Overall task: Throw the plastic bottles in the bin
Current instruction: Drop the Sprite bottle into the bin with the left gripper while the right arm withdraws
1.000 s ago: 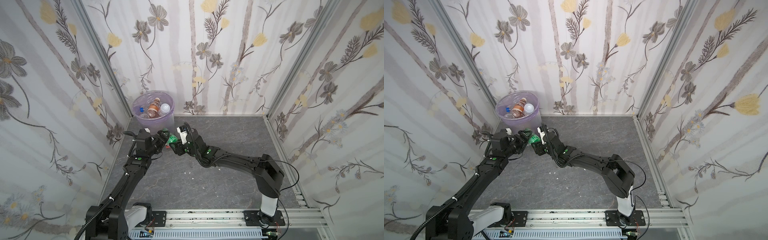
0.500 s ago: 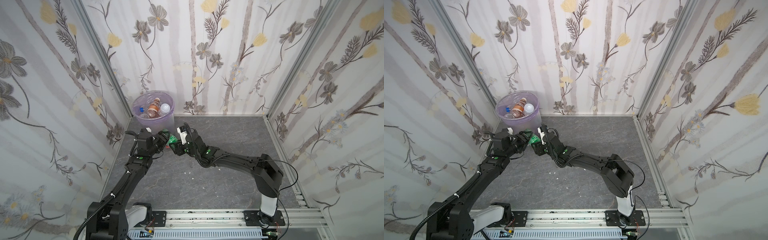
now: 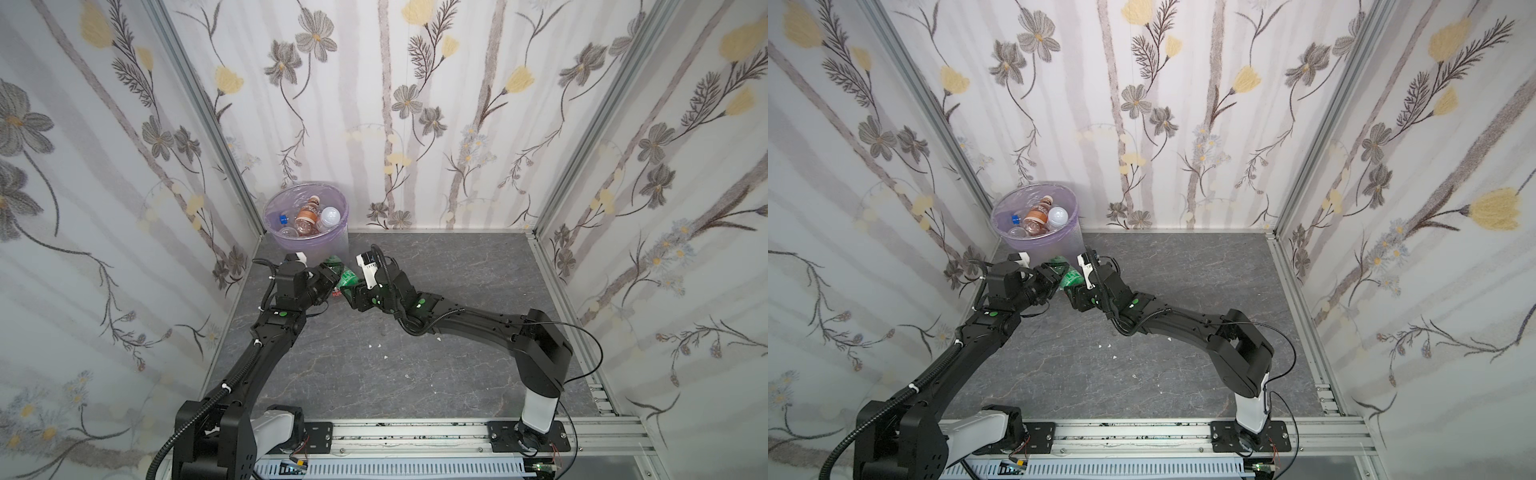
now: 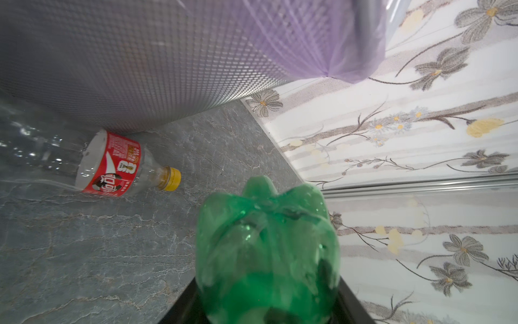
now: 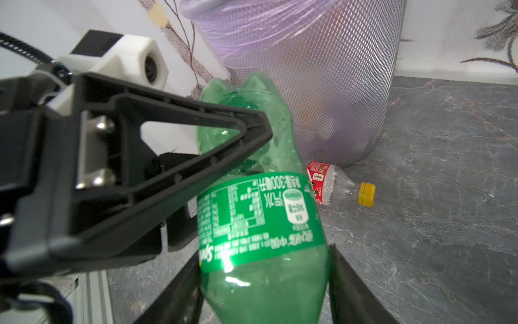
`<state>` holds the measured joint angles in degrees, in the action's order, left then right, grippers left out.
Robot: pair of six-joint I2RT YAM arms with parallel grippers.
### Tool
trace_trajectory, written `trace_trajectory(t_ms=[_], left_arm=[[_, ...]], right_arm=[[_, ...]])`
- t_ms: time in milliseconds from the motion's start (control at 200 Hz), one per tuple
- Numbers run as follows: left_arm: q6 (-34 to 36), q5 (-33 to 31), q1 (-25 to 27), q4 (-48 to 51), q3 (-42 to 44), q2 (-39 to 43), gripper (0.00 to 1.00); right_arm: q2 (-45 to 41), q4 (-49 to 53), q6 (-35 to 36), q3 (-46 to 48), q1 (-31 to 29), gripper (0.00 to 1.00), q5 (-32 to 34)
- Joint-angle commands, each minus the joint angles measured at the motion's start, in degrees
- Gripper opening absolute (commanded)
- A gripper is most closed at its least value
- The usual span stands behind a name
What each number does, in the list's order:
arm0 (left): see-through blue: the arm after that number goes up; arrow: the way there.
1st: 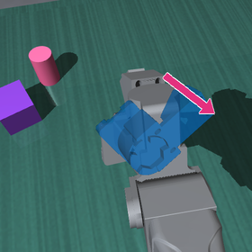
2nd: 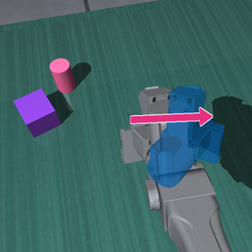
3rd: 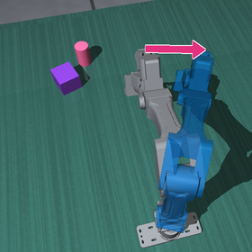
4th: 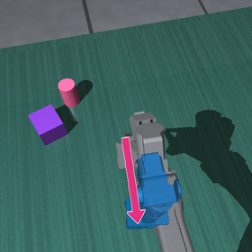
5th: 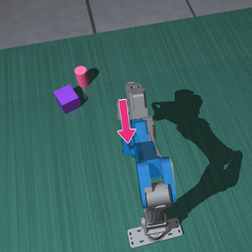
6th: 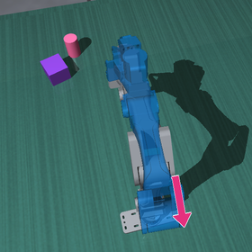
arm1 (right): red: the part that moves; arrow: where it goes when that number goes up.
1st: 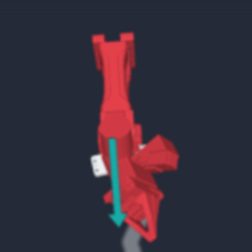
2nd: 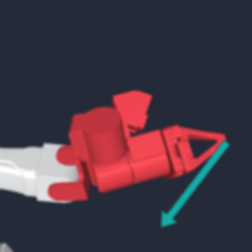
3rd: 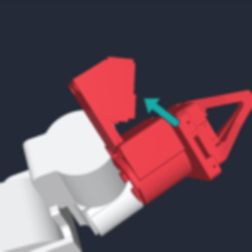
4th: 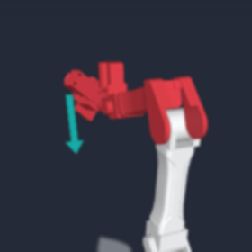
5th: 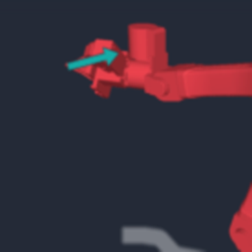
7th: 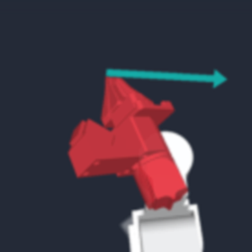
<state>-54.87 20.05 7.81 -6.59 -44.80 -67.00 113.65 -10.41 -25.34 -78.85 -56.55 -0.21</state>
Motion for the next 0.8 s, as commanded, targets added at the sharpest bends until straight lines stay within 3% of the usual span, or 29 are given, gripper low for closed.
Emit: trace_trajectory(t_ms=[0,105,340,530,694,794], left_arm=[[6.4,-3.9,-0.5,1.8,-3.6,-0.8,0.44],[11.9,-5.6,-1.0,7.7,-8.8,-1.5,0.43],[25.6,-13.2,-1.7,19.9,-26.5,-3.4,0.43],[41.4,-26.4,-1.6,22.6,-45.4,-4.8,0.43],[55.8,-38.5,-1.0,22.8,-58.7,-12.6,0.44],[63.3,-42.8,-0.5,24.7,-67.9,-18.4,0.44]], right_arm=[[-5.0,-3.1,3.6,3.1,0.0,0.79,-2.6],[-11.0,-3.6,4.9,7.9,0.5,0.99,0.2],[-19.5,-4.0,5.4,14.9,4.6,1.00,4.1],[-20.4,-3.1,4.6,16.5,6.5,1.00,4.0],[-20.9,-2.2,4.5,17.0,6.8,1.00,4.1],[-21.3,-1.8,4.5,17.3,7.2,1.00,4.0]])
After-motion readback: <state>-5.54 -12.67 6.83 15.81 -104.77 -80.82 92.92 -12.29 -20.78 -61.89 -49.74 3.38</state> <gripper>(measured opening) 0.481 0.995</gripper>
